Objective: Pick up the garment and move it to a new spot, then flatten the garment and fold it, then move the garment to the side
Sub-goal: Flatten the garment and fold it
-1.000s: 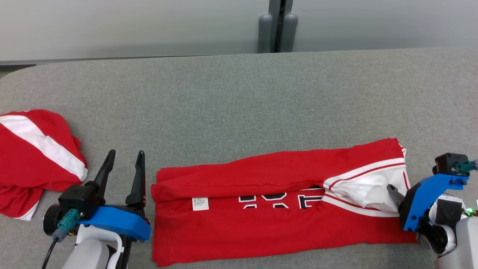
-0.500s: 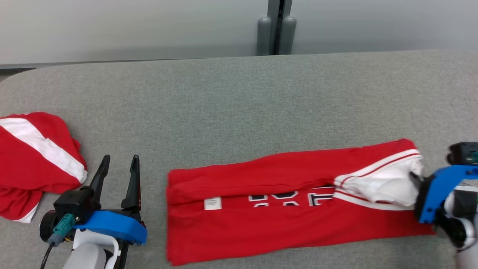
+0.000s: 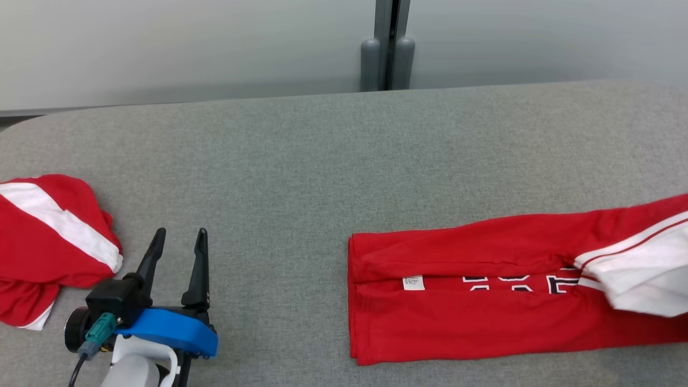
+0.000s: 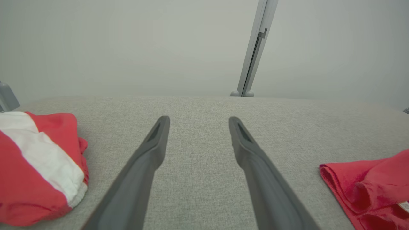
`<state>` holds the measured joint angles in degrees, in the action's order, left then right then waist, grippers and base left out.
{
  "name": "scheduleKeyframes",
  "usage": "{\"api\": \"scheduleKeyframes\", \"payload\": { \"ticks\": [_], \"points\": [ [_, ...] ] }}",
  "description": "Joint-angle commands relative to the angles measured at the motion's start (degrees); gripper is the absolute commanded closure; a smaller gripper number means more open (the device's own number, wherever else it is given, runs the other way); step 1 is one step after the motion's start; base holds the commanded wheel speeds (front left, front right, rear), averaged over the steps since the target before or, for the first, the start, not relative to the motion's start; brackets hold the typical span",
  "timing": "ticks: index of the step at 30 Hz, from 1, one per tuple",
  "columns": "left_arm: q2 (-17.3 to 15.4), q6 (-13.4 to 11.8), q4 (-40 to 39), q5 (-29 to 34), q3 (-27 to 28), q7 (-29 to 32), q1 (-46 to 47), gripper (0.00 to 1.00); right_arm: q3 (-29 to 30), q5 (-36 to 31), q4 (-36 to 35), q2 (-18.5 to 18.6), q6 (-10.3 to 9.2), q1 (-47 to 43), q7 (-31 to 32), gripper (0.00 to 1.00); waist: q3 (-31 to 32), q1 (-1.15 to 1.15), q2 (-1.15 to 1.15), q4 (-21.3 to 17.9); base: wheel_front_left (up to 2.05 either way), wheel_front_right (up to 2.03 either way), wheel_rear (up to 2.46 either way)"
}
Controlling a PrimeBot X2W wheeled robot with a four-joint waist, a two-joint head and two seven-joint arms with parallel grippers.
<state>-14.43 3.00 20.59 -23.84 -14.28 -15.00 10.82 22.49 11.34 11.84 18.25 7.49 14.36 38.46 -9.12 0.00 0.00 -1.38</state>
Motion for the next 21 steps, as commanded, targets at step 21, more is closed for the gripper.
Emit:
{"api": "scheduleKeyframes", "payload": {
  "ticks": [21],
  "points": [
    [0.9,0.5,0.1,1.1,-1.3,-0.2,-1.4,0.0,-34.6,3.7,-5.1,-13.4,0.01,0.2,-0.5,1.0,3.5,0.0,0.0,1.5,0.0,0.0,0.0]
  ]
}}
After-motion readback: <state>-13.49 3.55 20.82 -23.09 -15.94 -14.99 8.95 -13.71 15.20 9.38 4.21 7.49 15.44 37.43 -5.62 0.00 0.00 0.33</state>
